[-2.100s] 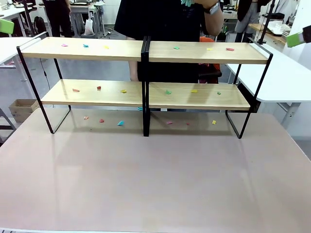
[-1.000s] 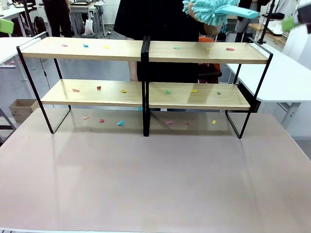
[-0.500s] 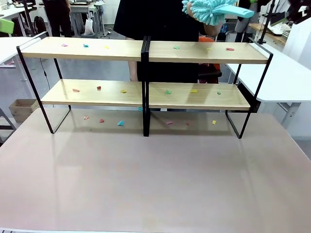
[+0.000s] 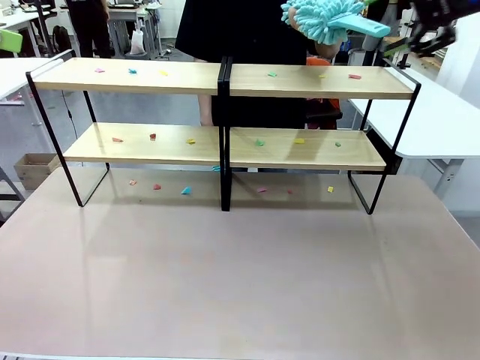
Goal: Clean the shelves.
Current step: Pick up the Duster when the human hands it over.
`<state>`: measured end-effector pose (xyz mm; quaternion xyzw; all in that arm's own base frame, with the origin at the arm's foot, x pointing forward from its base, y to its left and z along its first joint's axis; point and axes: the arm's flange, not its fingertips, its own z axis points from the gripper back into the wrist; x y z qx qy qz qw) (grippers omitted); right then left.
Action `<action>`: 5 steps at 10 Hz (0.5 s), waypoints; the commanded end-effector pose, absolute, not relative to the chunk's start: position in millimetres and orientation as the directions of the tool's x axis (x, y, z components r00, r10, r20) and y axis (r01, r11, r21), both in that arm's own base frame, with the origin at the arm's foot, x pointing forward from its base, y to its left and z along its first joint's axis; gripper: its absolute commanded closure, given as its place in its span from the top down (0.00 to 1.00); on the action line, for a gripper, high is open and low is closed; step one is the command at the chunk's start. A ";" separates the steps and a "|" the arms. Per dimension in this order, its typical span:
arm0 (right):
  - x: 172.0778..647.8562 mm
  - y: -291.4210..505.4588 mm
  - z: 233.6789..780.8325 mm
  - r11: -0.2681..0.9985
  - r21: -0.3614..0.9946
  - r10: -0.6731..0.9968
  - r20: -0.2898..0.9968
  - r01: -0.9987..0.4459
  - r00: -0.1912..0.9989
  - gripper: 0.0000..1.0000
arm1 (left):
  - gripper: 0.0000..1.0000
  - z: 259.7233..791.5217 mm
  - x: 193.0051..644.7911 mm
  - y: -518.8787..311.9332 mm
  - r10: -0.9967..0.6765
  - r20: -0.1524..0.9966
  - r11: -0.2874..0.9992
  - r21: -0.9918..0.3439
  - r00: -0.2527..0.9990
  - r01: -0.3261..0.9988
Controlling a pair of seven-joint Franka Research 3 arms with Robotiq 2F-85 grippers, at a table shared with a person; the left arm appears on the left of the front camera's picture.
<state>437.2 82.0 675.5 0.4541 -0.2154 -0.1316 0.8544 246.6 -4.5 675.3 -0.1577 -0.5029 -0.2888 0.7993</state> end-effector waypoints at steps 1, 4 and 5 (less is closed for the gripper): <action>453.3 98.8 682.4 0.462 0.886 -0.441 0.178 0.052 0.879 1.00 | 1.00 674.9 246.3 -4.4 -0.300 0.899 0.780 0.038 0.320 0.624; 463.8 104.9 673.8 0.435 0.896 -0.429 0.125 0.083 0.895 1.00 | 1.00 674.9 246.3 -4.4 -0.300 0.899 0.780 0.038 0.320 0.624; 462.2 101.3 674.7 0.441 0.893 -0.429 0.123 0.089 0.895 1.00 | 1.00 674.9 246.3 -4.4 -0.300 0.899 0.780 0.038 0.320 0.624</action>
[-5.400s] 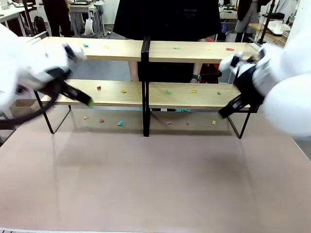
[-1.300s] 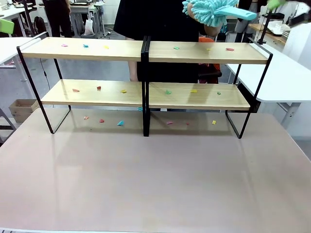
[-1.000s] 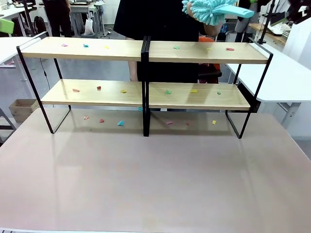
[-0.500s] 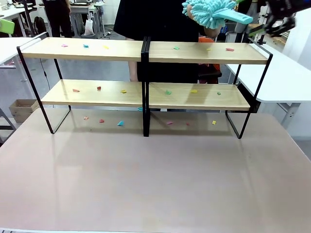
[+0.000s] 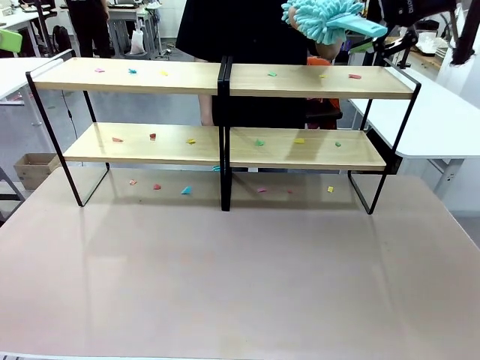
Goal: Clean the shelves.
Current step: Pick up the Duster when the human hands it over.
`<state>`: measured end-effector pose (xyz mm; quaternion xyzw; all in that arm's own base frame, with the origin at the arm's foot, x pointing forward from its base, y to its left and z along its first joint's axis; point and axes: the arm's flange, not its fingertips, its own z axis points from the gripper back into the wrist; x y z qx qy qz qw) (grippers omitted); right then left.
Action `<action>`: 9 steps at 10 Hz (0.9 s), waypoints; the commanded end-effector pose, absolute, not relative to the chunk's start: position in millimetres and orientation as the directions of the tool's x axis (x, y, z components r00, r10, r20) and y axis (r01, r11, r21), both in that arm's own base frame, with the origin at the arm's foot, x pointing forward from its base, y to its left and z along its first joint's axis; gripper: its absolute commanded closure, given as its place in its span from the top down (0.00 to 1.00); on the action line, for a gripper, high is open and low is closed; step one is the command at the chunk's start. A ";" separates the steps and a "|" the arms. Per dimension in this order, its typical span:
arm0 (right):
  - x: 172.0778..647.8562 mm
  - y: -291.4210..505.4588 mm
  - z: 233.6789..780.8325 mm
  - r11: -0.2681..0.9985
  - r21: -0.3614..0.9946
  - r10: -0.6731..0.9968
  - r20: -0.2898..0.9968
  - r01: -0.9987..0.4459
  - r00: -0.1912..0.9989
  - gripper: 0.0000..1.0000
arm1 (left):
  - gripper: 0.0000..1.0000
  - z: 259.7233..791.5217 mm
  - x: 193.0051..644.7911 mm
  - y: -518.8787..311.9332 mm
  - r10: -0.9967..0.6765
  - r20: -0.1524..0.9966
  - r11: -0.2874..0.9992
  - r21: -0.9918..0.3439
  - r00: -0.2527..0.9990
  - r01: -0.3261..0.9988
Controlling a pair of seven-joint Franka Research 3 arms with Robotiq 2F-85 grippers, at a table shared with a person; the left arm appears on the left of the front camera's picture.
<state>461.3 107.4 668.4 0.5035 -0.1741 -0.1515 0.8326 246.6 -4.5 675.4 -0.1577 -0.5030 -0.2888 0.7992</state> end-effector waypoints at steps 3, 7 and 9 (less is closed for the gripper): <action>457.6 99.2 675.3 0.460 0.886 -0.394 0.146 0.057 0.907 0.45 | 1.00 674.9 246.3 -4.4 -0.300 0.899 0.780 0.038 0.320 0.624; 450.7 98.4 677.0 0.443 0.895 -0.366 0.134 0.046 0.921 0.00 | 1.00 674.9 246.3 -4.4 -0.300 0.899 0.780 0.038 0.320 0.624; 450.7 99.1 677.4 0.440 0.897 -0.361 0.132 0.043 0.923 0.08 | 1.00 674.9 246.3 -4.4 -0.300 0.899 0.780 0.038 0.320 0.624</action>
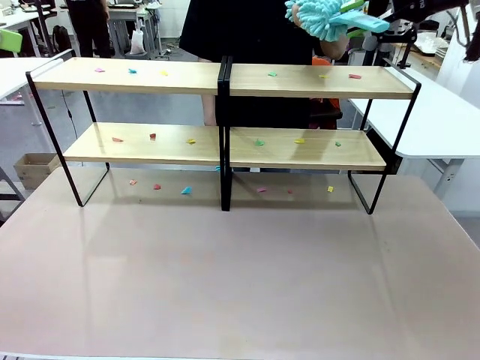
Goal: Clean the shelves.
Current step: Pick up the Duster when the human hands it over.
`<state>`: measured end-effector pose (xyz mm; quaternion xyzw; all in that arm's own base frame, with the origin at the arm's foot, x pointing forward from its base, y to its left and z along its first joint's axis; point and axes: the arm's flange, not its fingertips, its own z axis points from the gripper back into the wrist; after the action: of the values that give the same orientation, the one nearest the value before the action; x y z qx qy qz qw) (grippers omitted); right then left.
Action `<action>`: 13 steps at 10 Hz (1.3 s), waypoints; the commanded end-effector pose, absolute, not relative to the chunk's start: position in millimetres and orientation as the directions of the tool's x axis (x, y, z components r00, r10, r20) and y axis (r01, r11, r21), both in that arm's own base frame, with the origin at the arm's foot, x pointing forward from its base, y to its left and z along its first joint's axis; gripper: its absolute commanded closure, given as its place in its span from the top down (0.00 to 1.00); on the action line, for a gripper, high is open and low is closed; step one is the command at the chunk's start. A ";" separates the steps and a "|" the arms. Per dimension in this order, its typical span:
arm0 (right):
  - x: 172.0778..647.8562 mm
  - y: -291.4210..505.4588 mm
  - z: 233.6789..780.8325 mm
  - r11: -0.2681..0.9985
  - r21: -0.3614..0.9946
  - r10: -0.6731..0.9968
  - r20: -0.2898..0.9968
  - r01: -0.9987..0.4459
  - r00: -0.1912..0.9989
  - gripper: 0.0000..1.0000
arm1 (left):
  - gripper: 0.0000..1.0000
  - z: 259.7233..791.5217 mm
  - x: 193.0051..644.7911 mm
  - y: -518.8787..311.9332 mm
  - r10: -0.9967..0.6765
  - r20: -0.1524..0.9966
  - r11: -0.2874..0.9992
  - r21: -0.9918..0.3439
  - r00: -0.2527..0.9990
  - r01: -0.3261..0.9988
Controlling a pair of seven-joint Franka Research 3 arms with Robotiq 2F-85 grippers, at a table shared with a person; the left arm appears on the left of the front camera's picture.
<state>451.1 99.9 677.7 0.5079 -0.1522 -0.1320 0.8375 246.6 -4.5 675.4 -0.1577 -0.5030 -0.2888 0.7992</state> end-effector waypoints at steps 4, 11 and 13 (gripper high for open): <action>452.1 98.3 674.3 0.468 0.882 -0.364 0.139 0.052 0.921 0.00 | 1.00 674.9 246.3 -4.4 -0.300 0.899 0.780 0.038 0.320 0.624; 338.2 67.2 748.3 0.614 0.756 -0.011 0.292 -0.224 0.956 0.00 | 1.00 674.9 246.3 -4.4 -0.300 0.899 0.780 0.038 0.320 0.624; 245.4 12.9 784.1 0.428 0.842 0.350 0.181 -0.329 0.919 0.00 | 1.00 674.9 246.3 -4.4 -0.300 0.899 0.780 0.038 0.320 0.624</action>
<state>310.9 72.9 747.3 0.4489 -0.1058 0.0775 0.8839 246.2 -4.8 675.6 -0.1570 -0.5033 -0.2889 0.7991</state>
